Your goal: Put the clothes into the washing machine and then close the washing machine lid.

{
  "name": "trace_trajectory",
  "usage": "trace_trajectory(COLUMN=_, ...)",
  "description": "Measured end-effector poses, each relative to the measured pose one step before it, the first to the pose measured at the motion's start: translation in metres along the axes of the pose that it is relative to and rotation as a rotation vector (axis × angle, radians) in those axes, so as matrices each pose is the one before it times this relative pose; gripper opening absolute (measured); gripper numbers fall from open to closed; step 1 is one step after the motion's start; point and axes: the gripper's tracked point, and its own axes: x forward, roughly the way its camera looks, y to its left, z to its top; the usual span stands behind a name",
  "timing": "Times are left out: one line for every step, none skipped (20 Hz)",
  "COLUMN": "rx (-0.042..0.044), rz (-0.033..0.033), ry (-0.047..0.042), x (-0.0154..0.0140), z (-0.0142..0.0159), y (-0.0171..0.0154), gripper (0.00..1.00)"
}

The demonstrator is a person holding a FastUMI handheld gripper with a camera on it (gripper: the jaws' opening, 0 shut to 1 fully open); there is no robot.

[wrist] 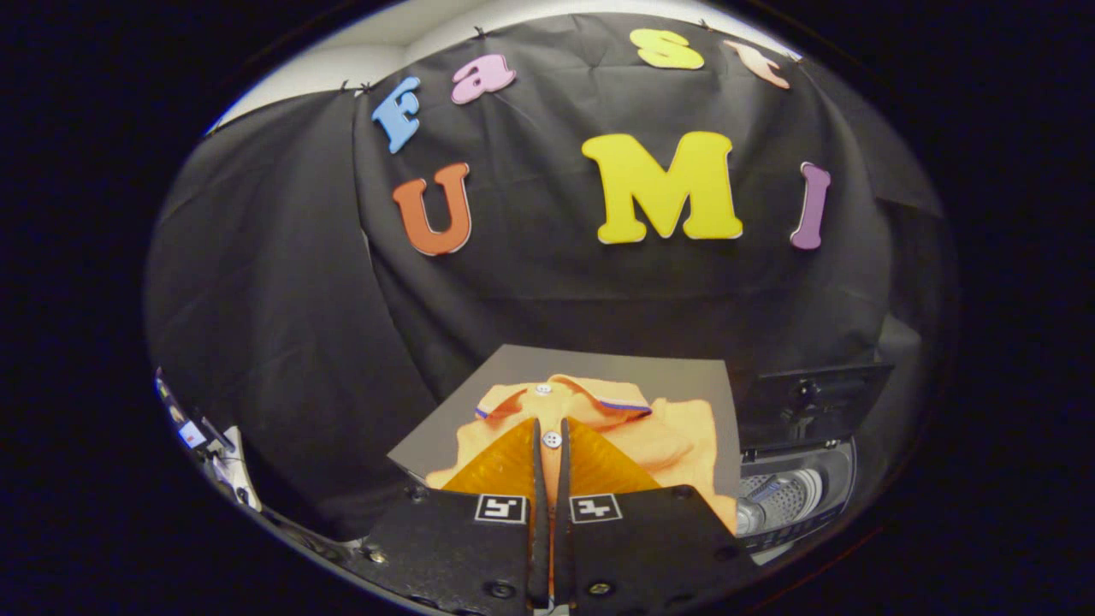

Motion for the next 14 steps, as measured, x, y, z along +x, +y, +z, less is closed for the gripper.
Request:
trace_trajectory(rx=-0.00883, rz=0.00023, ry=-0.03638, x=-0.02053, z=0.00939, y=-0.00012, gripper=0.05)
trace_trajectory(rx=-0.00719, rz=-0.00106, ry=-0.03652, x=-0.01858, z=0.01075, y=-0.00246, gripper=0.05)
trace_trajectory(rx=-0.00608, rz=-0.00128, ry=-0.03242, x=-0.01825, z=0.00939, y=-0.00143, gripper=0.05)
trace_trajectory(rx=-0.00618, rz=-0.00416, ry=-0.02983, x=-0.01662, z=0.00942, y=-0.0036, gripper=0.05)
trace_trajectory(rx=-0.00443, rz=-0.00492, ry=-0.0333, x=-0.01689, z=0.01081, y=-0.00439, gripper=0.05)
trace_trajectory(rx=-0.00007, rz=-0.00982, ry=-0.03336, x=-0.01539, z=0.01107, y=-0.00621, gripper=0.06)
trace_trajectory(rx=0.00066, rz=-0.00794, ry=-0.02187, x=-0.01431, z=0.00989, y=-0.00625, gripper=0.06)
trace_trajectory(rx=0.00816, rz=-0.00895, ry=-0.02451, x=-0.01369, z=0.00974, y=-0.00828, gripper=0.06)
trace_trajectory(rx=0.00286, rz=-0.01186, ry=-0.01948, x=-0.01145, z=0.00936, y=-0.00972, gripper=0.05)
trace_trajectory(rx=-0.00288, rz=-0.01813, ry=-0.01652, x=-0.00979, z=0.00893, y=-0.01339, gripper=0.06)
trace_trajectory(rx=0.00171, rz=-0.01877, ry=-0.0122, x=-0.00916, z=0.00759, y=-0.01384, gripper=0.06)
trace_trajectory(rx=0.00185, rz=-0.01677, ry=-0.00656, x=-0.00742, z=0.00554, y=-0.01421, gripper=0.06)
trace_trajectory(rx=0.00333, rz=-0.01638, ry=-0.00221, x=-0.00492, z=0.00331, y=-0.01417, gripper=0.05)
trace_trajectory(rx=-0.00051, rz=-0.01997, ry=0.00213, x=-0.00235, z=0.00169, y=-0.01655, gripper=0.05)
